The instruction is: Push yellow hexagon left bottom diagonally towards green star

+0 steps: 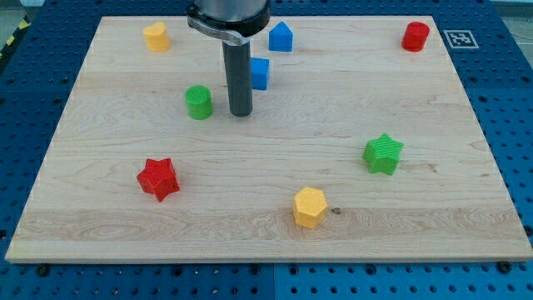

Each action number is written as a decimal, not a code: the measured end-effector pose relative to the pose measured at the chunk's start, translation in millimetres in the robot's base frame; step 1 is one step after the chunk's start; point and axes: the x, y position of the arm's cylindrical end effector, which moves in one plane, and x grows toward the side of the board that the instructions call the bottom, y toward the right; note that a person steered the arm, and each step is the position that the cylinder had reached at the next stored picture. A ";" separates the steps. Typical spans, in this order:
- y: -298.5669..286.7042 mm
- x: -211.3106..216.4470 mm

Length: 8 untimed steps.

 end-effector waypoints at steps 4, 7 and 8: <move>-66.9 -38.1; -58.9 -11.0; -54.3 12.4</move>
